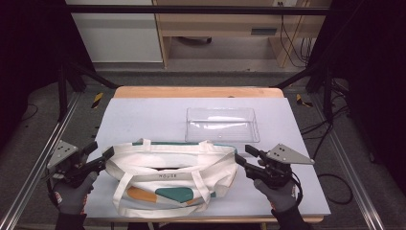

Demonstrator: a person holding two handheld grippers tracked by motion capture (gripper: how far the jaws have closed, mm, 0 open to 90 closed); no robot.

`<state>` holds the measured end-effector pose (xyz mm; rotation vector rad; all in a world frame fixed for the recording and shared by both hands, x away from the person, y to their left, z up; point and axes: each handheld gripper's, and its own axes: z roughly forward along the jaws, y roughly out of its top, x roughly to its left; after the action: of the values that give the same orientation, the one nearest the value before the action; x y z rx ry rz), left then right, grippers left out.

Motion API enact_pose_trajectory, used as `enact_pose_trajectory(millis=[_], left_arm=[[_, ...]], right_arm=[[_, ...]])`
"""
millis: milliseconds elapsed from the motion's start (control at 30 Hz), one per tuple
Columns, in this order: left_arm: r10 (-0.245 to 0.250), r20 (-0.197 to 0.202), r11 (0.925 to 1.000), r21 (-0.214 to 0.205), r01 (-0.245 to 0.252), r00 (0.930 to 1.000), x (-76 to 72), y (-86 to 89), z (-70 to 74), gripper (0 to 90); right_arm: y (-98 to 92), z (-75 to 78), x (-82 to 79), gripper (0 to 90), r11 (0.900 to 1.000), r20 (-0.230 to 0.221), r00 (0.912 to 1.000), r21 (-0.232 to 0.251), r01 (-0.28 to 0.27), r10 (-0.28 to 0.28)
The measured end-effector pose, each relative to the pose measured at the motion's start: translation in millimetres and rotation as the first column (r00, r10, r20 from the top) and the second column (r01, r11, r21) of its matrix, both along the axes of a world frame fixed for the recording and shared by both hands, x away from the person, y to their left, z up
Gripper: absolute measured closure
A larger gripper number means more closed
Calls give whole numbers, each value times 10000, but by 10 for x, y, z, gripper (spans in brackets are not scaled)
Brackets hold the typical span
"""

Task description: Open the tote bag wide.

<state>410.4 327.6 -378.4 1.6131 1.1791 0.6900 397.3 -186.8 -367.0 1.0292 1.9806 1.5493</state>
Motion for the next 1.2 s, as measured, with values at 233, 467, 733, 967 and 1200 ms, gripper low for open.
enact_pose_trajectory(millis=[233,467,733,967,1200], left_arm=[[-373,-528,9975,588,404,9979,191,-113,11,358],[-535,-1008,9941,888,625,9935,284,-187,-98,462],[-415,-1431,9908,1219,593,9888,297,-180,-220,577],[-581,-1752,9916,1038,771,9828,315,-165,-301,670],[-776,-1856,9914,896,956,9796,293,-174,-283,782]], right_arm=[[267,43,56,503,9980,-175,9979,-103,-631,629],[519,42,82,502,9917,-245,9915,-129,-1280,1276],[846,-82,68,484,9740,-641,9751,-661,-2166,2125],[1026,-183,33,440,9586,-956,9607,-926,-2694,2607],[1173,-292,4,393,9436,-1206,9494,-1299,-3046,2898]])
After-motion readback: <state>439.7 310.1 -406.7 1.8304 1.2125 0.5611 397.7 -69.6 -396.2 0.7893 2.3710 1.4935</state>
